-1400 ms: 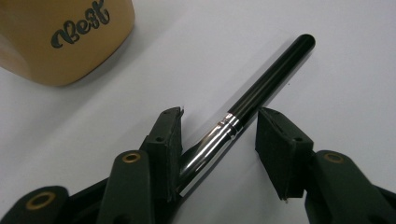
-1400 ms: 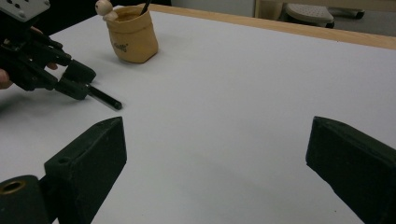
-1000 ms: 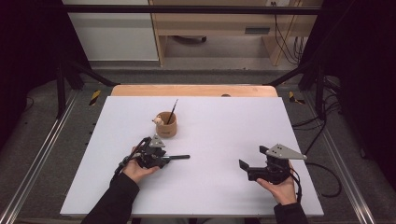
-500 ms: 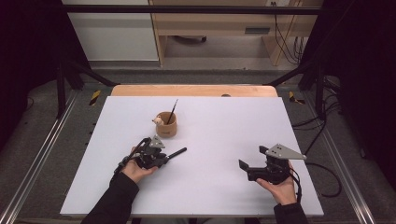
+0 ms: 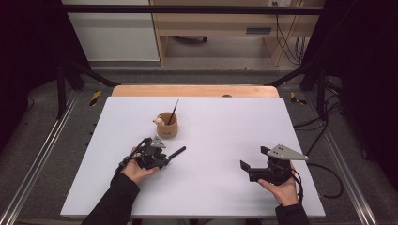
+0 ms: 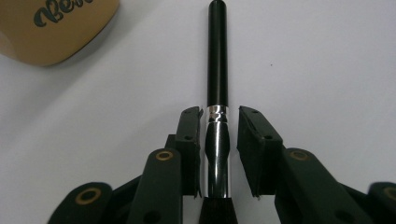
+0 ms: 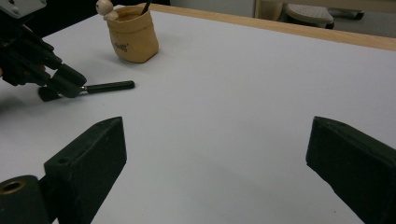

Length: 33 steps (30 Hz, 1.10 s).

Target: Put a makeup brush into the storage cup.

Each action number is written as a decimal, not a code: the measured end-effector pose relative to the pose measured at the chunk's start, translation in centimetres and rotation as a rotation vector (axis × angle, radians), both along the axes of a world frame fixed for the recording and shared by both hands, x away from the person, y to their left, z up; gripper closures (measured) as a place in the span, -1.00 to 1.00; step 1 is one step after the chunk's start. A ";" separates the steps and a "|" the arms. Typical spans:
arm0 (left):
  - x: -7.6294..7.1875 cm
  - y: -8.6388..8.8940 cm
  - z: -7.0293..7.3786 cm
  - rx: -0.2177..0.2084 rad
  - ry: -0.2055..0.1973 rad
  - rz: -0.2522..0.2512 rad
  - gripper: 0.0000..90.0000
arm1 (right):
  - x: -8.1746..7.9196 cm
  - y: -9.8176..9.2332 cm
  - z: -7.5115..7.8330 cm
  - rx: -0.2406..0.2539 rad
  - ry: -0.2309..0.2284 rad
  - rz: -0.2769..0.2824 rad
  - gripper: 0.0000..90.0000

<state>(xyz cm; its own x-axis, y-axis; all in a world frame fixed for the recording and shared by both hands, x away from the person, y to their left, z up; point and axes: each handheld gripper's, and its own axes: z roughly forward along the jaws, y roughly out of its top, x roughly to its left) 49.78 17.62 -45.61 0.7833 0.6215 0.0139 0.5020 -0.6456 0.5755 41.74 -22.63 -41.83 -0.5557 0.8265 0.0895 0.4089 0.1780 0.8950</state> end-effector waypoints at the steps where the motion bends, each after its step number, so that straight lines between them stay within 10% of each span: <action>1: 0.0 0.0 0.2 0.003 0.003 -0.008 0.45 | 0.0 0.0 0.0 0.003 -0.001 0.000 -0.87; 14: 1.5 -1.7 1.1 0.129 0.049 -0.057 0.33 | 0.0 0.0 0.1 0.002 0.002 0.000 -0.87; 33: 1.7 -2.1 0.6 0.169 0.115 -0.073 0.57 | 0.0 0.1 0.0 -0.002 0.003 0.004 -0.87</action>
<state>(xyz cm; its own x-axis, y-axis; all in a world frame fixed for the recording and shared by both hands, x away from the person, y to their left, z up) 51.51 15.53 -44.99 0.8284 0.5598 0.0210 0.5069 -0.7651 0.3971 41.75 -22.51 -41.80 -0.5583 0.8247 0.0901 0.4113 0.1808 0.8934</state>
